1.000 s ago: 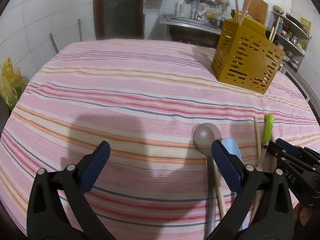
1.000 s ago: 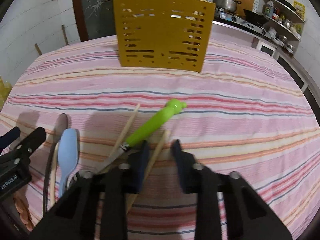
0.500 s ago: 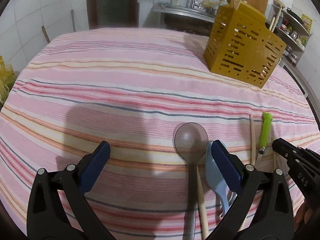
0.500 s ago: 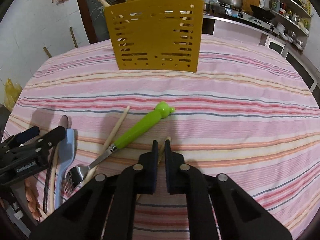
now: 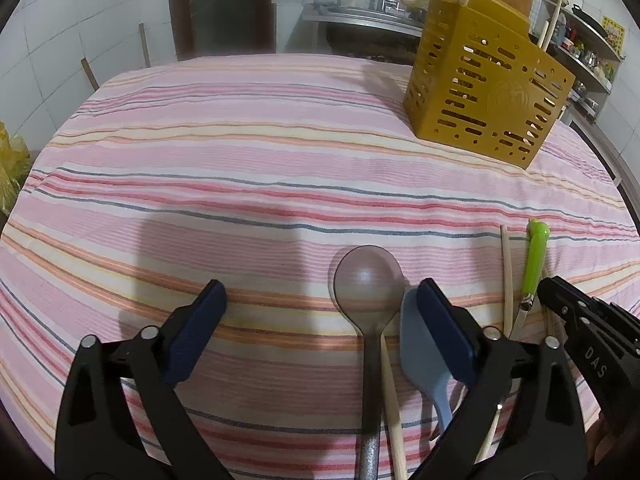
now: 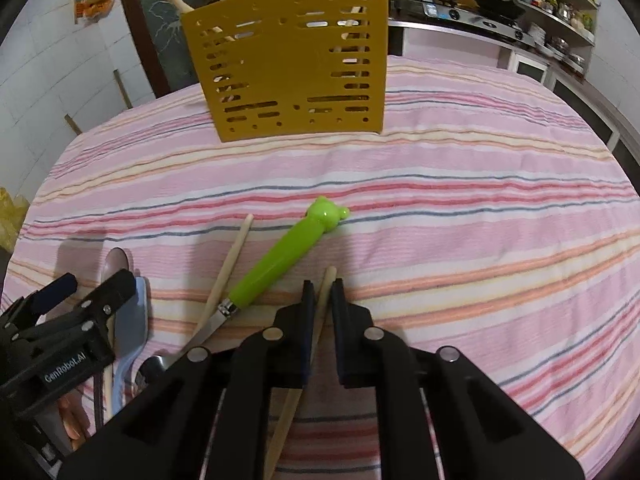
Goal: Organize utensils
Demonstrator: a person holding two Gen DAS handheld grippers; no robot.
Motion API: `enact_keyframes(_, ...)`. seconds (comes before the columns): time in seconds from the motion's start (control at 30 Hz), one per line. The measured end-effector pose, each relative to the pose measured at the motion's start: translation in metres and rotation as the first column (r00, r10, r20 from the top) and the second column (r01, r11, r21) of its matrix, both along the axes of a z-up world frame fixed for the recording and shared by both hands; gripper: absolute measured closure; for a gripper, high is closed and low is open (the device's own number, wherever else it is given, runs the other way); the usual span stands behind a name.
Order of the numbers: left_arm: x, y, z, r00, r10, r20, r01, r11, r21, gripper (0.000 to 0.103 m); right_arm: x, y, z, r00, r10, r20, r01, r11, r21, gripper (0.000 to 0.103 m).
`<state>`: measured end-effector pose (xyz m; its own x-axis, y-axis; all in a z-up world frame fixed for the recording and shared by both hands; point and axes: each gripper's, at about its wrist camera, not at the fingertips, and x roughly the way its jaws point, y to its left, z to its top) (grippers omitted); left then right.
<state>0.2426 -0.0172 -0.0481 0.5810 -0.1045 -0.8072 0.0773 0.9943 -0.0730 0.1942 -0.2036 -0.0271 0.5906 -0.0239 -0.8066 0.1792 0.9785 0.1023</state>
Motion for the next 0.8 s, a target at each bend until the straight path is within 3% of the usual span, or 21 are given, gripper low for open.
enact_keyframes(0.33, 0.002, 0.008, 0.005, 1.000, 0.003, -0.004, -0.003, 0.998, -0.058, 0.033, 0.003, -0.016, 0.004, 0.996, 0.079, -0.027, -0.081, 0.993, -0.081, 0.097)
enact_keyframes(0.53, 0.002, 0.003, 0.002, 1.000, -0.001, -0.005, 0.000, 0.999, -0.040, 0.038, 0.001, -0.018, 0.003, 0.996, 0.089, -0.017, -0.090, 0.992, -0.086, 0.097)
enact_keyframes(0.73, -0.002, 0.000, 0.003, 1.000, -0.012, 0.011, 0.012, 1.000, -0.024, 0.060, -0.002, -0.021, 0.000, 0.996, 0.085, 0.000, -0.084, 0.993, -0.077, 0.097)
enact_keyframes(0.8, -0.003, -0.001, 0.004, 1.000, -0.022, 0.012, 0.023, 0.999, -0.031, 0.074, -0.003, -0.022, 0.000, 0.997, 0.083, 0.007, -0.083, 0.994, -0.069, 0.097)
